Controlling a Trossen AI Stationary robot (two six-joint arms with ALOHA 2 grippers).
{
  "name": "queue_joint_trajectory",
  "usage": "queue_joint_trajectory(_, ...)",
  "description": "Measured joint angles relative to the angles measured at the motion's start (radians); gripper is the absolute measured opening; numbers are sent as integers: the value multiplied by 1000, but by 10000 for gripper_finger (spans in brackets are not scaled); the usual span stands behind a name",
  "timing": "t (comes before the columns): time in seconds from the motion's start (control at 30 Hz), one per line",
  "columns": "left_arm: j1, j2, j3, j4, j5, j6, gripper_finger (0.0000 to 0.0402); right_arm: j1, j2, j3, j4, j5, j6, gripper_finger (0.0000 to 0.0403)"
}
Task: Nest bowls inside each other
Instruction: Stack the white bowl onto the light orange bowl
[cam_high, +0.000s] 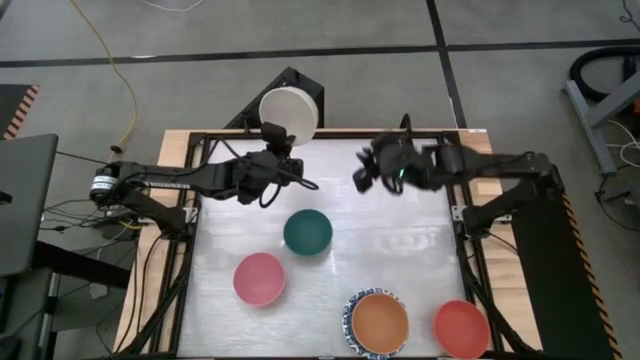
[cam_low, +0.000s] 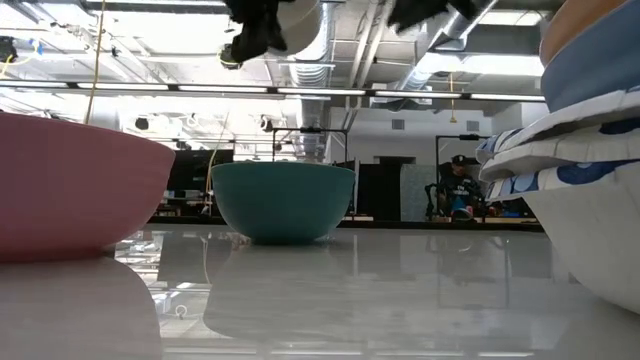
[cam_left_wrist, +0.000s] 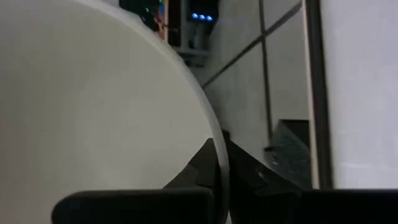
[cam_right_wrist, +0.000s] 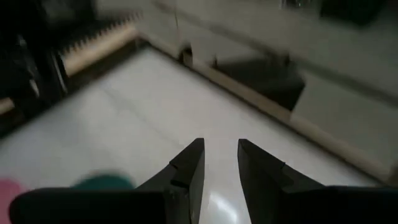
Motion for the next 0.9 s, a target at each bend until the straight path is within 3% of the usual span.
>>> queue_joint_trajectory(0.2, 12, 0, 0, 47, 32, 166, 0, -79, 28, 171, 149, 29, -346, 119)
queue_joint_trajectory(0.4, 47, 48, 0, 100, 55, 305, 0, -91, 60, 210, 385, 42, -696, 119)
queue_joint_trajectory(0.57, 56, 116, 0, 187, 52, 385, 0, -88, 119, 212, 501, 41, -806, 119)
queue_joint_trajectory(0.77, 52, 187, 0, 320, 31, 453, 0, -91, 189, 209, 469, 106, -808, 119)
queue_joint_trajectory(0.9, 49, 198, 0, 334, 31, 465, 0, -96, 210, 210, 463, 246, -807, 119)
